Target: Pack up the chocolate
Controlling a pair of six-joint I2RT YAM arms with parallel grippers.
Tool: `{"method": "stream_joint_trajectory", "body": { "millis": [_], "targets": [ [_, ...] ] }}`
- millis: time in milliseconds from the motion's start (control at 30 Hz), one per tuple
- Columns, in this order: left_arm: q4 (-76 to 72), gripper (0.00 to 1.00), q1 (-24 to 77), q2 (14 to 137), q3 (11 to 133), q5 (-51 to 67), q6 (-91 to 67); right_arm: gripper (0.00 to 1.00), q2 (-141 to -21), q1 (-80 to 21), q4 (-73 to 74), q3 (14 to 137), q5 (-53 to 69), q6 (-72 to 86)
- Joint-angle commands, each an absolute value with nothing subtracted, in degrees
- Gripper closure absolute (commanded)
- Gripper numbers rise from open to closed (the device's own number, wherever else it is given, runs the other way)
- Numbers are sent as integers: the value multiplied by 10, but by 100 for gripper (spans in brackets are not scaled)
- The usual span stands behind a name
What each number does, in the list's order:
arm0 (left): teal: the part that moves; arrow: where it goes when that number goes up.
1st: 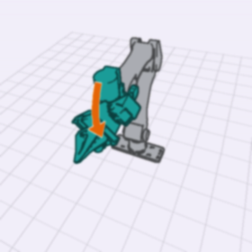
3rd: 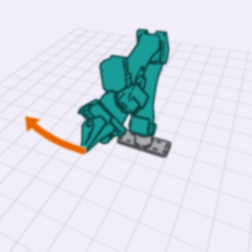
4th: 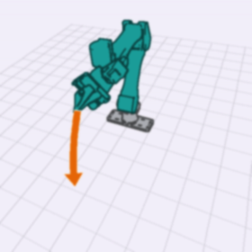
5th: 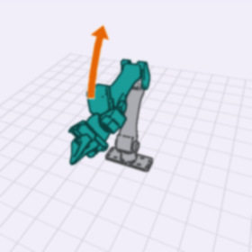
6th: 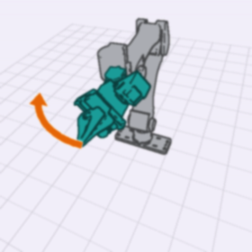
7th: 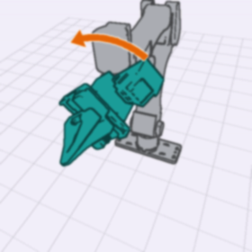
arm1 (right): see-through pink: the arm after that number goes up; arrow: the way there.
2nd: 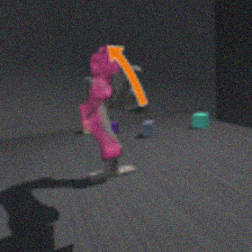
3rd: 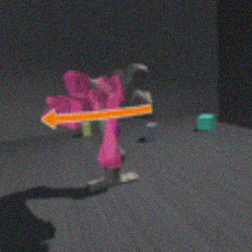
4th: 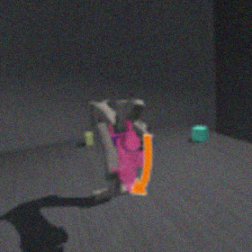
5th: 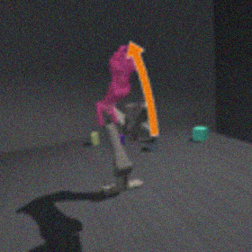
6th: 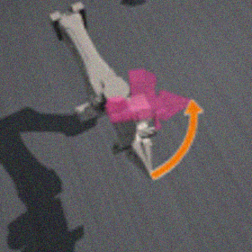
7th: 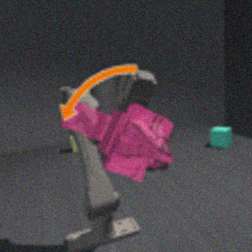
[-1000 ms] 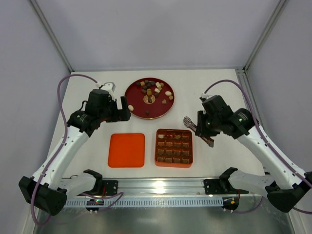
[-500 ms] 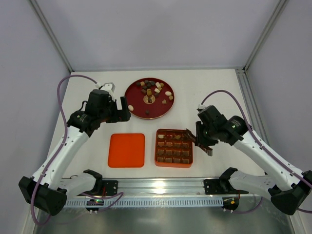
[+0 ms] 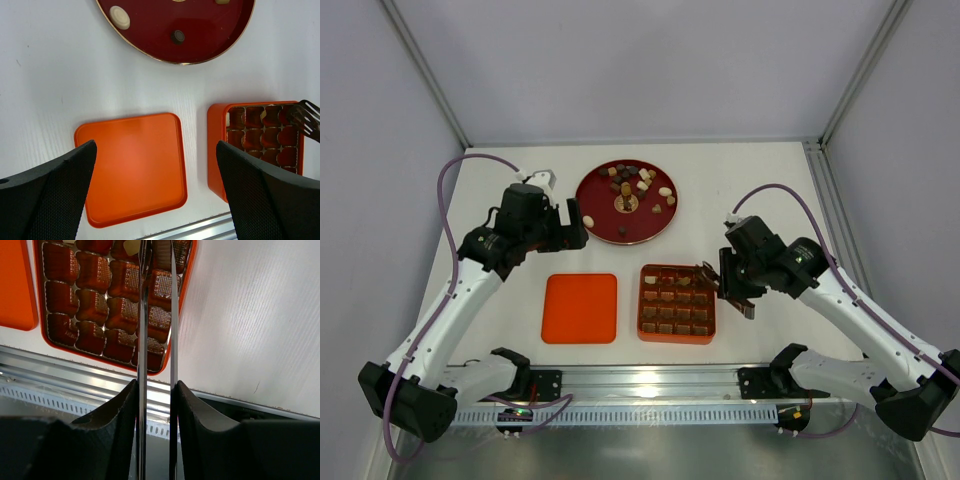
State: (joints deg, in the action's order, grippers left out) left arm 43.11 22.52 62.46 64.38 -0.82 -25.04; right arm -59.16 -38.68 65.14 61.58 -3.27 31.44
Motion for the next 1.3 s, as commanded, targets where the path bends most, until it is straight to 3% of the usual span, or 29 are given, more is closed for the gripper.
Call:
{"method": "stream_joint_trajectory", "body": {
  "millis": [0, 333, 867, 1267],
  "targets": [
    [423, 0, 226, 621, 646, -6, -248, 62, -589, -389, 641, 633, -37, 317],
    [421, 0, 226, 624, 647, -4, -248, 58, -598, -390, 646, 673, -39, 304],
    [439, 0, 225, 627, 671, -11, -245, 58, -977, -348, 621, 1069, 21, 161],
    [454, 0, 225, 636, 696, -19, -241, 57, -1143, -379, 620, 1194, 26, 142]
  ]
}}
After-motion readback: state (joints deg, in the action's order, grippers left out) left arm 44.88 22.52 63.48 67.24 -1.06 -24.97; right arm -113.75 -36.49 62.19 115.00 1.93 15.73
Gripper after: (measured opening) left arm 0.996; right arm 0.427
